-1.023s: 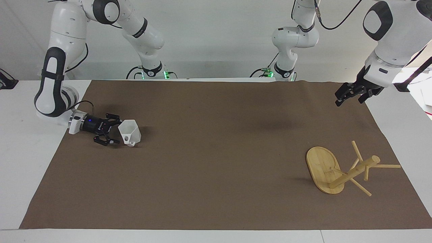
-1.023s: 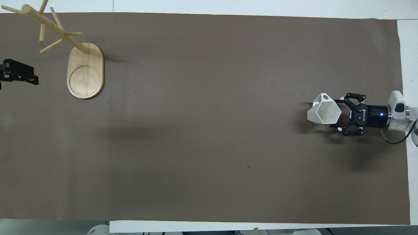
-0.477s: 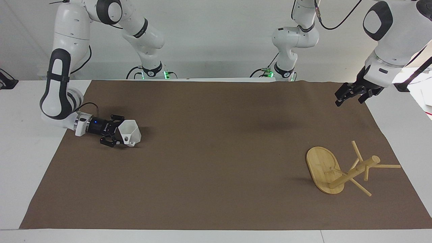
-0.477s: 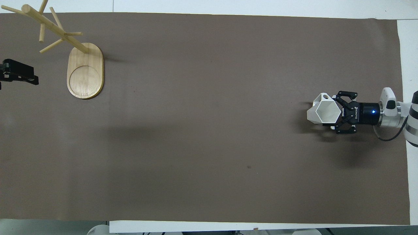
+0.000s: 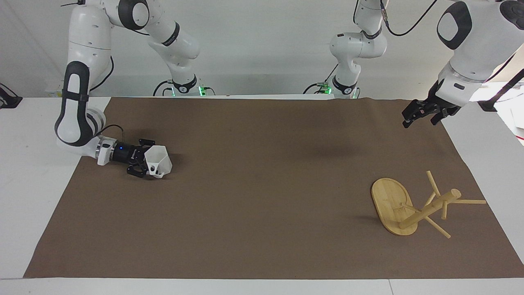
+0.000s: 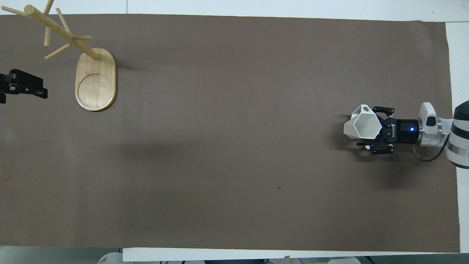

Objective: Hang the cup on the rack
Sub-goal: 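Close the right gripper on the white mug's rim, then lift the mug with the right gripper while the left gripper approaches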

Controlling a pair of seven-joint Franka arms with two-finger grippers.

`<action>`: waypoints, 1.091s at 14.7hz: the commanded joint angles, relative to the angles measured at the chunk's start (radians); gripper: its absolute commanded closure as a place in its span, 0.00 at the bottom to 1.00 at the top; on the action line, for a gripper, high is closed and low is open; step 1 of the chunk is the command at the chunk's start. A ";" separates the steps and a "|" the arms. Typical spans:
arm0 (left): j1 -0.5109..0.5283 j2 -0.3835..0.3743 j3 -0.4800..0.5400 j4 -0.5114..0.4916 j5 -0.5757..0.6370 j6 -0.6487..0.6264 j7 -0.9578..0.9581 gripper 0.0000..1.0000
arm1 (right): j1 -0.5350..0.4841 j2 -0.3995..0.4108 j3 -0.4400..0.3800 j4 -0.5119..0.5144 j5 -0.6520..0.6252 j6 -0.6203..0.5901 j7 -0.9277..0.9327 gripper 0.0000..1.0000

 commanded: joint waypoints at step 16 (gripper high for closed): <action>-0.142 -0.012 -0.007 -0.014 -0.001 0.057 -0.176 0.00 | 0.501 -0.093 0.015 0.098 0.367 0.275 0.320 0.68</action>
